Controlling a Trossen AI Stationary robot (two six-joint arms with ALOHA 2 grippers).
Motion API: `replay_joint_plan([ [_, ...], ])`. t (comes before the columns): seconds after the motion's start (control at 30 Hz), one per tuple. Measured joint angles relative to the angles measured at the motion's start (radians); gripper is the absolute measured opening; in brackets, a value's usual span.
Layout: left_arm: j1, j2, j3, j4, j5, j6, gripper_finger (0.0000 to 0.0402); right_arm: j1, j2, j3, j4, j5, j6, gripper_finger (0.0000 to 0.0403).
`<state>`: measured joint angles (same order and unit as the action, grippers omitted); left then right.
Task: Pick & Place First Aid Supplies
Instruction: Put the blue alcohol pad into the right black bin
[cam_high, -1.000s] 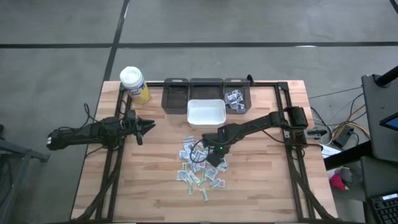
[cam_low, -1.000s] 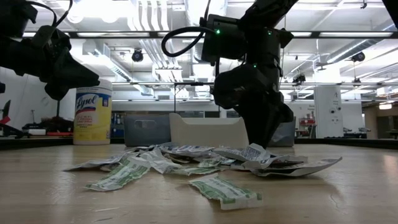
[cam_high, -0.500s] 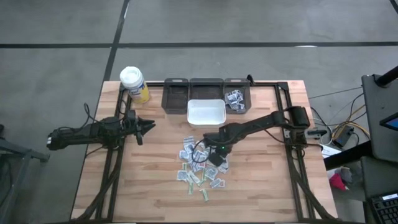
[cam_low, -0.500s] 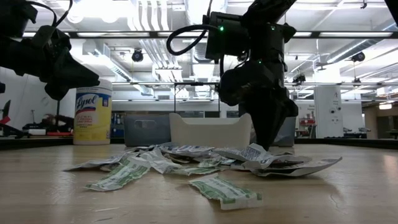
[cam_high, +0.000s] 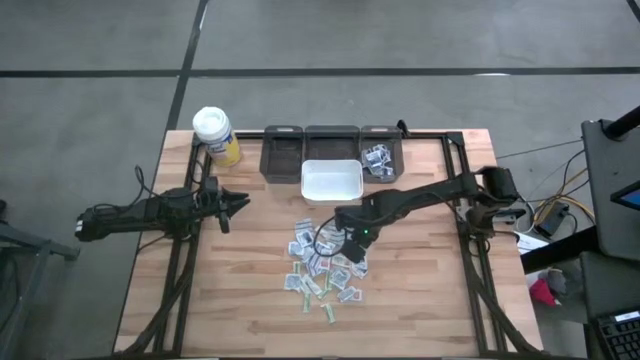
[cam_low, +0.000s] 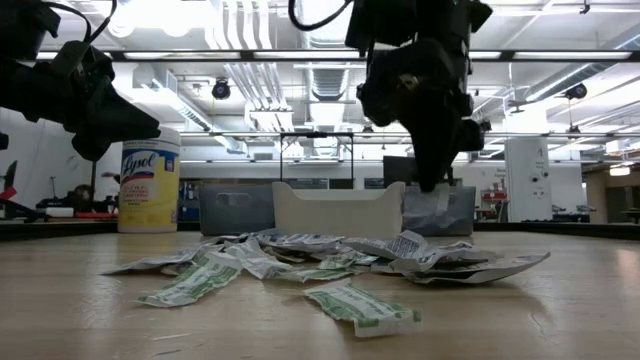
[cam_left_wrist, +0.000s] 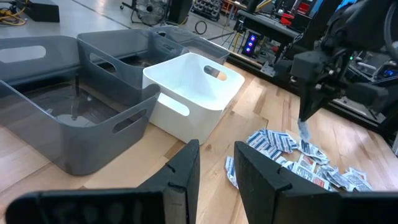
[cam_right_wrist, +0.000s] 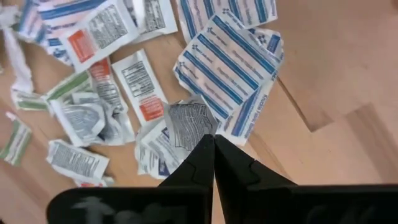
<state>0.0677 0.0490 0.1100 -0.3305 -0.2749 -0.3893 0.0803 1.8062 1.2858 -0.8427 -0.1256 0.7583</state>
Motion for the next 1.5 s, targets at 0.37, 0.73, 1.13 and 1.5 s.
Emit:
replay_joint_plan([
  [0.37, 0.000, 0.000, 0.000, 0.000, 0.000, 0.000, 0.0094, 0.000, -0.085, 0.000, -0.118, 0.125, -0.004, 0.0008],
  [0.73, 0.000, 0.000, 0.000, 0.000, 0.000, 0.000, 0.0094, -0.045, -0.182, 0.001, -0.248, 0.287, 0.041, 0.0008],
  [1.13, 0.000, 0.000, 0.000, 0.000, 0.000, 0.000, 0.0094, -0.226, -0.248, 0.014, -0.302, 0.432, 0.053, 0.0008],
  [1.5, 0.000, 0.000, 0.000, 0.000, 0.000, 0.000, 0.0094, -0.479, -0.242, 0.072, -0.232, 0.516, -0.006, 0.0008],
])
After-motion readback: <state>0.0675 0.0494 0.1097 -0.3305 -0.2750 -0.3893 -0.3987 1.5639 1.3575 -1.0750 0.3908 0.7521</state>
